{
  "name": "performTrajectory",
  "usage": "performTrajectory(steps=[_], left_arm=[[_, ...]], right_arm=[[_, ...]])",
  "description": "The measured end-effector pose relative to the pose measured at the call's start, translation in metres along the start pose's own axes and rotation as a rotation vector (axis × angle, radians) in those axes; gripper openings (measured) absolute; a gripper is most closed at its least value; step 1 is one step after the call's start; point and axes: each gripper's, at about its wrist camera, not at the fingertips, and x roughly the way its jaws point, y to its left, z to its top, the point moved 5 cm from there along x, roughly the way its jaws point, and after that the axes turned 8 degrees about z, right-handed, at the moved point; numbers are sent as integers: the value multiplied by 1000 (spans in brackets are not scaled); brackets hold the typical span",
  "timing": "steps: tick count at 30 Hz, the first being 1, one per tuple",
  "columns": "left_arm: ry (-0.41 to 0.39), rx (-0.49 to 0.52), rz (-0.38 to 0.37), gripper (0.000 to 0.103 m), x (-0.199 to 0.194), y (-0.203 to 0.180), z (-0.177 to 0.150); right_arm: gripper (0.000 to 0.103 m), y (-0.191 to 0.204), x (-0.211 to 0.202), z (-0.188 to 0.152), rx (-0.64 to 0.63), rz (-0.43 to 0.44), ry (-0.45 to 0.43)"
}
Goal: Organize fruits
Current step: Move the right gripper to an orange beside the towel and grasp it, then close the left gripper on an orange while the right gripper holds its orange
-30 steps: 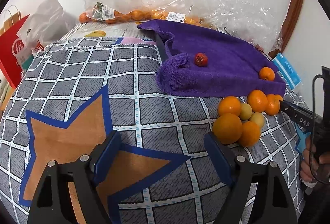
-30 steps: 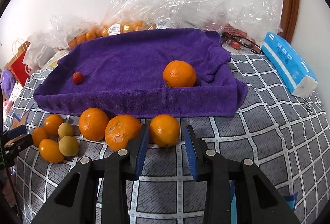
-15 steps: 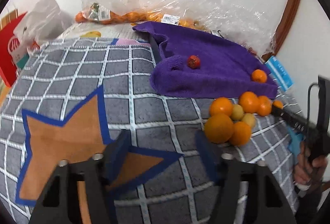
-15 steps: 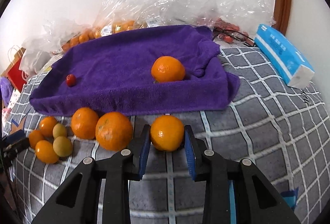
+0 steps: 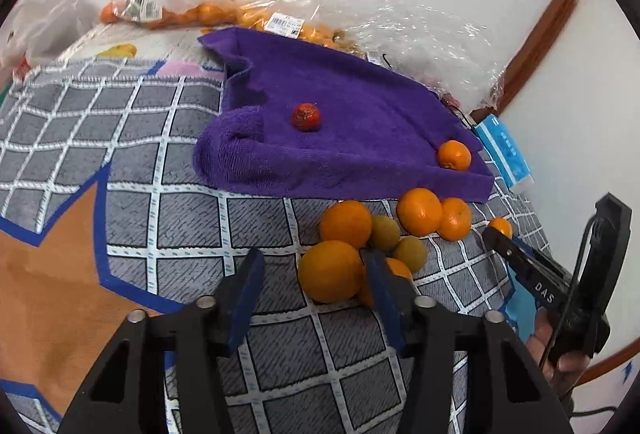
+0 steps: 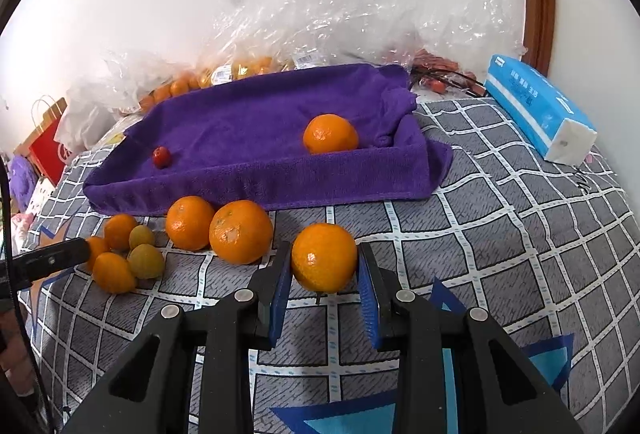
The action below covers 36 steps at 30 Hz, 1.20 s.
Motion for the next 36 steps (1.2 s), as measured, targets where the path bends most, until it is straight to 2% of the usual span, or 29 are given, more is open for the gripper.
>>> performTrajectory(steps=[1, 3, 7, 11, 12, 14, 16, 24, 25, 26, 27, 29, 31, 33, 35, 36], left_arm=[[4, -13, -17, 44, 1, 0, -1], [14, -45, -62, 34, 2, 2, -1], [24, -69, -88, 33, 3, 4, -1], [9, -81, -94, 33, -9, 8, -1], [-1, -79, -92, 29, -15, 10, -1], [-31, -60, -24, 19, -24, 15, 1], [-39, -18, 35, 19, -27, 20, -1], [-25, -55, -43, 22, -29, 27, -3], [-23, -52, -57, 23, -30, 25, -3], [-23, -50, -62, 31, -30, 22, -2], [-23, -46, -51, 41, -29, 20, -2], [-32, -22, -2, 44, -25, 18, -3], [-29, 8, 24, 45, -19, 14, -4], [8, 44, 66, 43, -9, 10, -7], [-16, 71, 106, 42, -9, 8, -8], [-20, 87, 130, 34, -9, 6, -8]], right_arm=[[32, 1, 0, 0, -2, 0, 2], [32, 2, 1, -1, -7, -5, 3], [32, 2, 1, -1, -1, -8, 6], [32, 1, 2, -2, 4, -23, 8], [32, 1, 1, -2, 3, -27, 5], [32, 2, 2, -1, 0, -30, 7], [32, 2, 4, -2, -2, -34, 18], [32, 2, 6, -2, -8, -37, 23], [32, 2, 6, -2, -5, -35, 23], [32, 2, 6, -2, -3, -33, 22], [32, 2, 6, -2, -1, -30, 21], [32, 1, 5, -3, 1, -26, 18], [32, 0, 5, -2, 5, -26, 15], [32, -1, 5, -2, 10, -24, 13], [32, 0, 5, -3, 11, -22, 16], [32, 1, 6, -3, 8, -22, 19]])
